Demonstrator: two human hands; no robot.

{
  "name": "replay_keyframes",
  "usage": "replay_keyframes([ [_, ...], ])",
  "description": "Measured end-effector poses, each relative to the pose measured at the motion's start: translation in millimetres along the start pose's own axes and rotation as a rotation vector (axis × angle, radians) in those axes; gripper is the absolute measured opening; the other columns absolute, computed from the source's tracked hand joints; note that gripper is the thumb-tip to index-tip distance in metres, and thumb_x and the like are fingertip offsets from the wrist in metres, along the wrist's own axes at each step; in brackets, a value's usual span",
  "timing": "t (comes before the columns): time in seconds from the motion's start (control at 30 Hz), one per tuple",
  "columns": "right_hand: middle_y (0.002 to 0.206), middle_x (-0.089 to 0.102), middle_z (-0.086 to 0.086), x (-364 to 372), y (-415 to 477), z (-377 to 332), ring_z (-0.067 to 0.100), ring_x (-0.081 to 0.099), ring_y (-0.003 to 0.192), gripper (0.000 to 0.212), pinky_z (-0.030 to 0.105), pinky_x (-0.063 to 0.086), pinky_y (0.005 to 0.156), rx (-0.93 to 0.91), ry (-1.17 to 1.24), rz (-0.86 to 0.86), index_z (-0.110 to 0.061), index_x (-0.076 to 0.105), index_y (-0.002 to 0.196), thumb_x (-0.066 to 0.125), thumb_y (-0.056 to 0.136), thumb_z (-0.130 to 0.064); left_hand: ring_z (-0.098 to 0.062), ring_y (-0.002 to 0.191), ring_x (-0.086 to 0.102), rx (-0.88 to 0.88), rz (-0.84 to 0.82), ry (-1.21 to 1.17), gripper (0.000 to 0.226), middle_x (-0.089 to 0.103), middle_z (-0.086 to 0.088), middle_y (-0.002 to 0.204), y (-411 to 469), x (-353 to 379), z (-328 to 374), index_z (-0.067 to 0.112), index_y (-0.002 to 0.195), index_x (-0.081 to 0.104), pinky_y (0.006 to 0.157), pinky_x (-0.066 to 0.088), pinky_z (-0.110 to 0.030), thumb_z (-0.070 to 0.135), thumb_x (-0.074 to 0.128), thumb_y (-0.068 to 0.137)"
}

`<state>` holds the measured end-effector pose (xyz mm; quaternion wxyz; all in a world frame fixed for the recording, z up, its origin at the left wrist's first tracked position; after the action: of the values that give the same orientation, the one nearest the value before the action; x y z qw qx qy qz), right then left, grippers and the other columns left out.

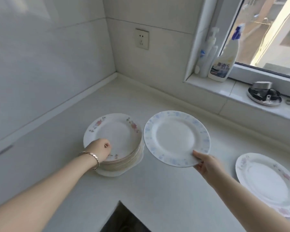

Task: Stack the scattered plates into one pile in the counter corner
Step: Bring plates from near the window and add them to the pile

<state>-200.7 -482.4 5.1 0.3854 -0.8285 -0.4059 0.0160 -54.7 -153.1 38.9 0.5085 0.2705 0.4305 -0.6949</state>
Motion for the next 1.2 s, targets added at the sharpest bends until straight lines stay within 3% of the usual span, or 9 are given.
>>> replay_keyframes([
  [0.17,0.052,0.07,-0.001,105.3,12.2,28.3,0.008,0.067,0.045,0.003,0.017,0.054,0.044,-0.009,-0.16,-0.071,-0.004,0.06,0.084,0.06,0.085,-0.001,-0.028,0.082,0.07,-0.092,0.087,-0.071,0.023,0.072,-0.007,0.076,17.4,-52.9,-82.0,0.008,0.081,0.064,0.079,0.053,-0.036,0.015,0.045,0.091],
  [0.37,0.058,0.069,0.005,168.0,15.8,61.2,0.018,0.064,0.059,0.007,0.019,0.056,0.048,0.005,-0.295,-0.059,-0.003,0.062,0.079,0.06,0.085,0.0,-0.027,0.08,0.069,-0.157,0.069,-0.105,0.029,0.066,0.002,0.066,35.3,-66.2,-139.9,0.022,0.063,0.053,0.076,0.053,-0.033,0.014,0.045,0.089],
  [0.53,0.075,0.064,0.011,183.8,10.9,69.0,0.02,0.06,0.064,0.006,0.02,0.056,0.051,-0.019,-0.399,-0.041,-0.004,0.062,0.081,0.059,0.086,-0.002,-0.028,0.081,0.07,-0.165,0.045,-0.15,0.028,0.067,-0.002,0.07,49.4,-65.3,-152.8,0.023,0.065,0.054,0.076,0.053,-0.033,0.013,0.045,0.09],
  [0.6,0.069,0.065,0.009,186.9,7.0,66.2,0.02,0.061,0.06,0.011,0.021,0.055,0.048,-0.079,-0.496,-0.022,-0.006,0.062,0.08,0.057,0.089,-0.01,-0.029,0.081,0.07,-0.177,0.042,-0.165,0.029,0.07,-0.005,0.075,51.9,-63.7,-156.1,0.023,0.064,0.053,0.078,0.054,-0.034,0.013,0.045,0.09],
  [0.7,0.044,0.057,0.003,188.3,0.4,56.0,0.015,0.052,0.036,0.036,0.019,0.041,0.037,-0.254,-0.874,0.053,-0.005,0.057,0.065,0.054,0.091,-0.03,-0.029,0.081,0.07,-0.192,0.032,-0.176,0.03,0.068,-0.002,0.071,54.1,-59.9,-160.1,0.023,0.063,0.052,0.077,0.053,-0.034,0.013,0.044,0.09],
  [0.77,0.045,0.054,0.003,190.5,-1.7,56.1,0.013,0.046,0.033,0.045,0.018,0.037,0.036,-0.301,-1.056,0.081,-0.006,0.054,0.061,0.051,0.091,-0.04,-0.028,0.083,0.07,-0.196,0.03,-0.166,0.028,0.069,-0.004,0.076,54.7,-58.3,-162.5,0.023,0.066,0.053,0.077,0.053,-0.033,0.013,0.044,0.09],
  [0.97,0.045,0.055,0.0,198.7,11.0,75.8,0.008,0.047,0.03,0.053,0.019,0.037,0.04,-0.247,-1.193,0.062,-0.011,0.049,0.051,0.049,0.089,-0.047,-0.029,0.082,0.07,-0.183,0.01,-0.122,0.023,0.074,-0.012,0.088,53.5,-50.3,-165.7,0.02,0.07,0.056,0.078,0.054,-0.036,0.015,0.044,0.09],
  [1.1,0.05,0.058,0.0,190.4,13.6,76.8,0.012,0.054,0.04,0.054,0.023,0.04,0.046,-0.221,-1.171,0.124,-0.011,0.053,0.054,0.047,0.088,-0.052,-0.029,0.082,0.07,-0.167,-0.003,-0.105,0.024,0.073,-0.011,0.086,52.2,-45.3,-165.6,0.02,0.069,0.055,0.077,0.053,-0.035,0.015,0.044,0.089],
  [1.2,0.059,0.063,0.005,192.2,14.9,74.1,0.024,0.065,0.063,0.056,0.028,0.045,0.057,-0.268,-1.256,0.192,-0.009,0.056,0.06,0.042,0.087,-0.056,-0.03,0.083,0.07,-0.151,-0.017,-0.093,0.023,0.073,-0.012,0.087,50.9,-38.8,-166.7,0.021,0.069,0.054,0.078,0.053,-0.036,0.015,0.044,0.09],
])
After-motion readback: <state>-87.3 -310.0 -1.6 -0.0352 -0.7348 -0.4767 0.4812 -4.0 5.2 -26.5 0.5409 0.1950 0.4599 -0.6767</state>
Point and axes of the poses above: each hand's wrist, its own y-axis towards the middle knuckle, its own x-axis out of the palm, z = x × y, the point moved 6 cm from there along y, towards the middle knuckle
